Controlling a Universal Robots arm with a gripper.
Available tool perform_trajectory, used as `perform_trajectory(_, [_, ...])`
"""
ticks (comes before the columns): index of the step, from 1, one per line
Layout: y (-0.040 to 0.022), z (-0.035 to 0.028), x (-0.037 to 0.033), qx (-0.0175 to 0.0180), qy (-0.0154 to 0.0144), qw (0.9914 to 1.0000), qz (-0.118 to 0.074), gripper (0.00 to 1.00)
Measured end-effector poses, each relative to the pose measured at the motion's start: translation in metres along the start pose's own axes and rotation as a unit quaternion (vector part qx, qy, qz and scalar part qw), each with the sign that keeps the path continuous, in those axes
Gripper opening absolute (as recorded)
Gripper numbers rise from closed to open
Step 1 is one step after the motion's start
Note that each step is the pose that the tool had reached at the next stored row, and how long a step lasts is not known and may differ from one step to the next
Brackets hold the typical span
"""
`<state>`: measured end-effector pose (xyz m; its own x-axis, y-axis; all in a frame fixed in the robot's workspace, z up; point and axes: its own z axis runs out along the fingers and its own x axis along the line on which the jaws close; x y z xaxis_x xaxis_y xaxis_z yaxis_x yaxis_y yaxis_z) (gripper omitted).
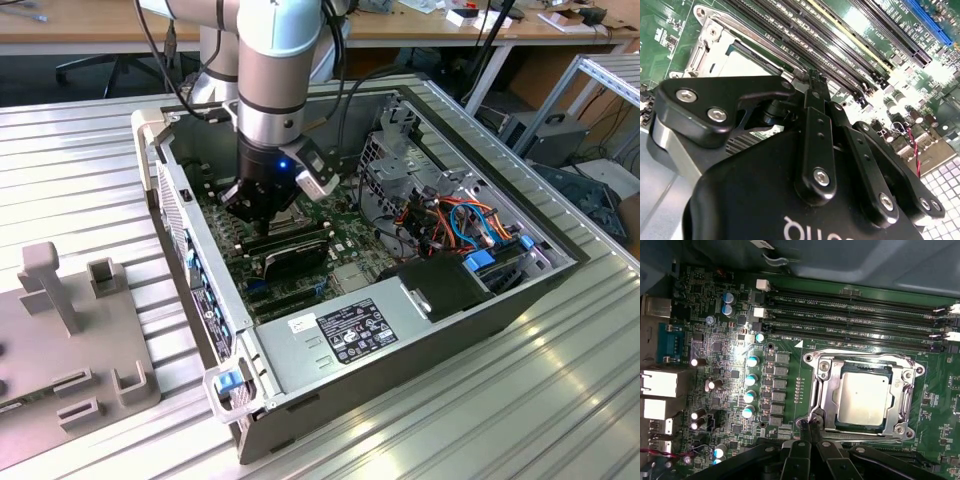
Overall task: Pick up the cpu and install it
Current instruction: 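Install the second cpu locking lever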
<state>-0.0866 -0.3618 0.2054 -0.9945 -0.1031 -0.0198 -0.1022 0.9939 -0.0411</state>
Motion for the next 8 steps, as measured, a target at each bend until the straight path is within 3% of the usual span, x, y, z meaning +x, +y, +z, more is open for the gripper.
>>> perform_trajectory(8, [0.0005, 0.0040, 0.0037, 0.0003, -0.0043, 0.99999, 0.000, 0.11])
